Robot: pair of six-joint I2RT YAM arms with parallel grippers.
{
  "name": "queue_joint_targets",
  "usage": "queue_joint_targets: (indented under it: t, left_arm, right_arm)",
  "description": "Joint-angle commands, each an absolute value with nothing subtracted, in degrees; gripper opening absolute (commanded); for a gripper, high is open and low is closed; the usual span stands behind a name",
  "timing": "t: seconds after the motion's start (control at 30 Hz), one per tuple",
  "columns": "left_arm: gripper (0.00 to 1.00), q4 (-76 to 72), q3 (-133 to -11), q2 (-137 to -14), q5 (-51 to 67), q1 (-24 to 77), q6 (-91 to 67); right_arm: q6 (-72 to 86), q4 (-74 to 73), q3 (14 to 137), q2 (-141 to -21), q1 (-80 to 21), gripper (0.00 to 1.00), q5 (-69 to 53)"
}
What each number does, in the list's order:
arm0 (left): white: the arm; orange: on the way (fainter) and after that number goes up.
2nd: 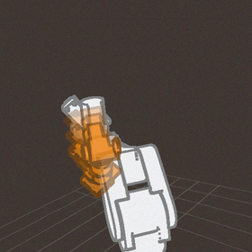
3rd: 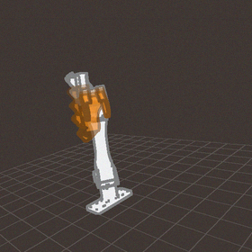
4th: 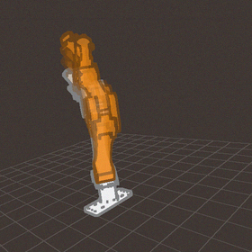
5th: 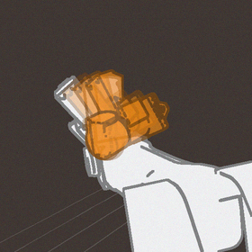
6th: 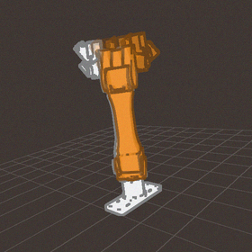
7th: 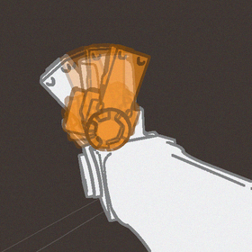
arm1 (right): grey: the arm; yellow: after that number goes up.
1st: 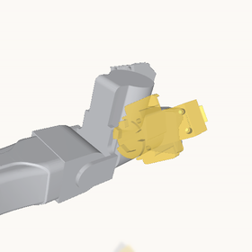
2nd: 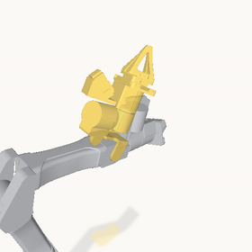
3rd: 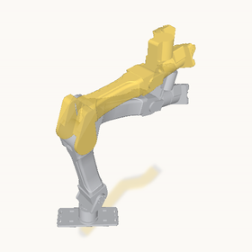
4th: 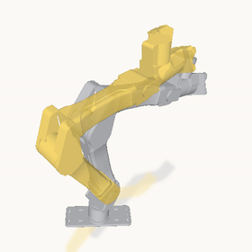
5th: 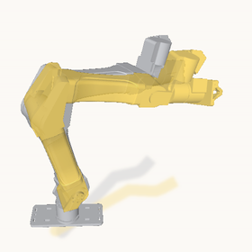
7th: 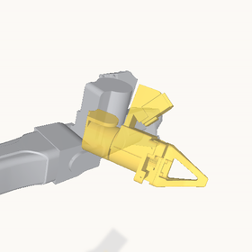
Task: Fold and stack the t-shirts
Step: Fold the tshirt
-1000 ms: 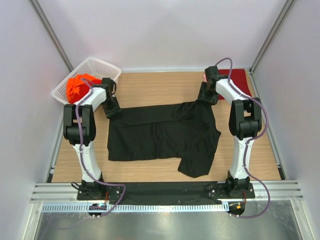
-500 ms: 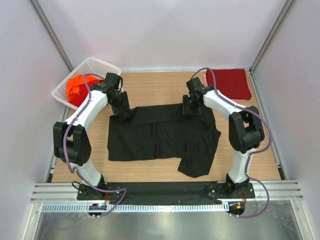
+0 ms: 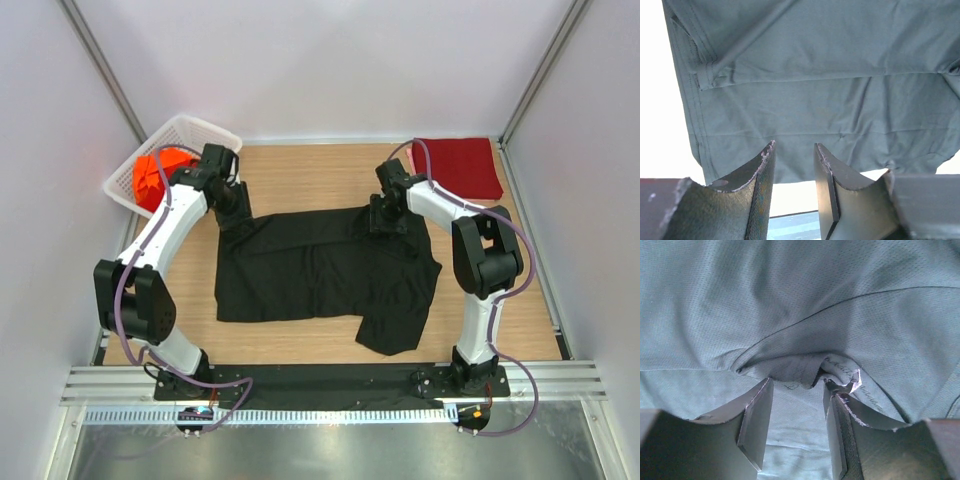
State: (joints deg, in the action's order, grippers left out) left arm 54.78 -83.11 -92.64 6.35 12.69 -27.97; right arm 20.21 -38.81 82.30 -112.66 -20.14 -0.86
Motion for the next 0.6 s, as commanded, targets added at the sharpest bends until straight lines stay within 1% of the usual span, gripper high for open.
queue_joint_targets:
  t: [0.0, 0.13, 0.27, 0.33, 0.37, 0.43, 0.47, 0.53, 0.57]
  left_arm:
    - [0.38, 55.37, -84.29, -92.72, 5.54, 12.39, -26.89]
    - [0.38, 55.37, -85.08, -93.51, 5.27, 12.48, -26.63]
    - [0.38, 55.28, -85.08, -93.78, 5.45, 12.39, -26.81]
    - [0.38, 55.37, -84.9, -94.13, 5.45, 12.39, -26.63]
    - [0.38, 55.46, -84.82, -94.04, 5.36, 12.39, -26.63]
    - [0.38, 55.46, -84.64, -94.22, 5.19, 12.22, -26.72]
    - [0.38, 55.46, -84.55, -94.39, 4.84, 12.13, -26.81]
    - [0.38, 55.46, -84.73, -94.74, 4.4, 11.52, -26.89]
    - [0.38, 55.37, -84.99, -95.27, 4.39, 11.25, -26.98]
  right_arm:
    - [18.63, -37.8, 83.14, -112.23, -20.3, 0.52, 1.5]
    - [17.76, -37.62, 84.54, -113.03, -20.22, 0.52, 2.64]
    - [17.31, -37.62, 85.87, -114.43, -20.3, 0.5, 0.88]
    - [17.4, -37.27, 85.96, -114.96, -20.3, 0.47, 0.7]
    - [17.49, -37.18, 85.96, -114.87, -20.39, 0.42, 0.7]
    - [17.58, -37.0, 85.43, -113.83, -20.39, 0.27, -1.32]
    - [17.75, -37.35, 85.26, -113.38, -20.48, 0.18, -1.49]
    - [18.1, -38.4, 84.99, -112.42, -20.65, 0.12, -1.32]
    - [18.19, -39.54, 84.82, -111.28, -20.83, 0.07, -1.49]
